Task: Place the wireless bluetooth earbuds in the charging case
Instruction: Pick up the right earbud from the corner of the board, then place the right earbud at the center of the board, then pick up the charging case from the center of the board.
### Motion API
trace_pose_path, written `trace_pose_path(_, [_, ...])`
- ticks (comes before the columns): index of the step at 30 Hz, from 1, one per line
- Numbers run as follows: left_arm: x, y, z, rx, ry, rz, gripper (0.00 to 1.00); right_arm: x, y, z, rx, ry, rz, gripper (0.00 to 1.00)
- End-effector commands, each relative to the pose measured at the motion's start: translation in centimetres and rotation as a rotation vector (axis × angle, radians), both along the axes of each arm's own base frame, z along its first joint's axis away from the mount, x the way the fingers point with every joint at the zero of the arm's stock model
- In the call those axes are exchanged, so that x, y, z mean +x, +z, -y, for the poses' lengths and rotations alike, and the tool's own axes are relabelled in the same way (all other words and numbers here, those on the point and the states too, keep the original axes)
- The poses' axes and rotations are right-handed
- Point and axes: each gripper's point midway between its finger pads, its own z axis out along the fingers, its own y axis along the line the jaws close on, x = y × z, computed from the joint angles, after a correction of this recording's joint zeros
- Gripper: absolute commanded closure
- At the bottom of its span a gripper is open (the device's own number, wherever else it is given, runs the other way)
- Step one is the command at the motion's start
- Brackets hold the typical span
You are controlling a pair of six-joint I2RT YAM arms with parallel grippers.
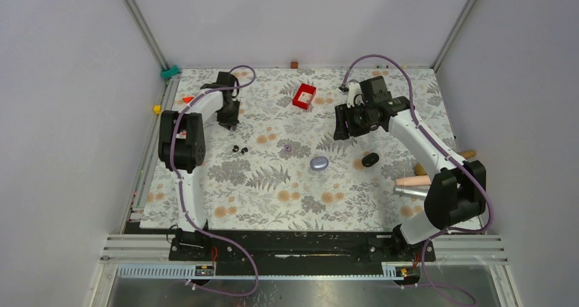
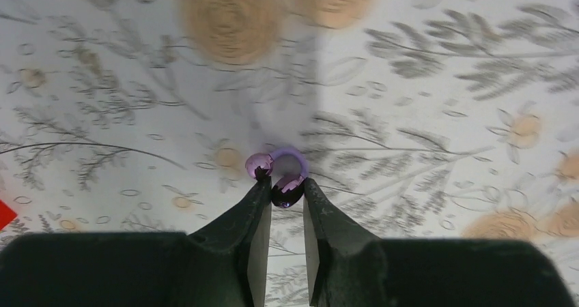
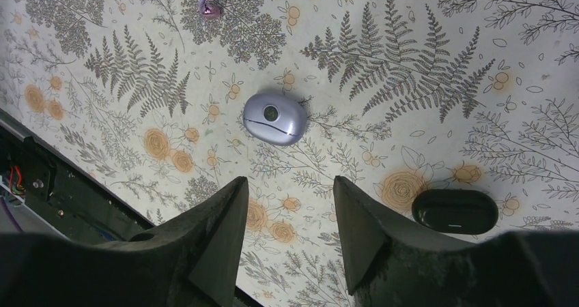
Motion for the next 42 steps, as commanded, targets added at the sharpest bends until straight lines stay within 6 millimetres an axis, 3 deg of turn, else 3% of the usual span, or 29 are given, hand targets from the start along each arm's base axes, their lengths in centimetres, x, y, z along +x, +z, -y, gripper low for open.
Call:
trace_pose_path(1, [-0.5, 3.7, 5.5, 0.039, -0.179, 0.082, 0.8, 0.3, 2.4, 0.2, 0.025, -0.012, 0.076, 0.43])
trace_pose_path(9, [-2.1, 6.7, 17.3, 0.033, -0.48, 0.179, 0.8, 0.9, 5.2, 2.5, 0.003, -0.067, 0.189, 0.42])
trace_pose_path(15, [-3.5, 7.1, 25.1, 0.015, -0.641, 0.201, 0.8, 1.4, 8.4, 5.2, -0.014, -0.163, 0.344, 0.4])
trace_pose_path(18, [-4.1, 6.9, 27.8, 0.002, -0.687, 0.21, 0.69, 1.3, 9.6, 5.9, -0.006, -0.187, 0.407, 0.39])
trace_pose_path(21, [-4.3, 7.0, 29.2, -0.007, -0.709, 0.221, 0.55, 1.1, 10.3, 6.2, 0.001, -0.194, 0.442, 0.38])
trace_pose_path(25, [-4.5, 7.9, 29.4, -0.028, -0.71, 0.234, 0.31, 1.1, 10.4, 6.2, 0.003, -0.194, 0.444, 0.38])
trace_pose_path(30, [-4.0, 11.1, 27.0, -0.049, -0.67, 0.311, 0.03, 1.0, 10.0, 5.9, 0.012, -0.179, 0.426, 0.38])
trace_pose_path(34, [-3.8, 13.0, 24.1, -0.078, -0.637, 0.337, 0.01, 1.0, 9.0, 5.3, 0.023, -0.148, 0.386, 0.38])
trace_pose_path(42, [-5.5, 13.9, 16.1, -0.167, -0.565, 0.326, 0.01, 0.6, 4.8, 2.8, 0.068, -0.037, 0.155, 0.38])
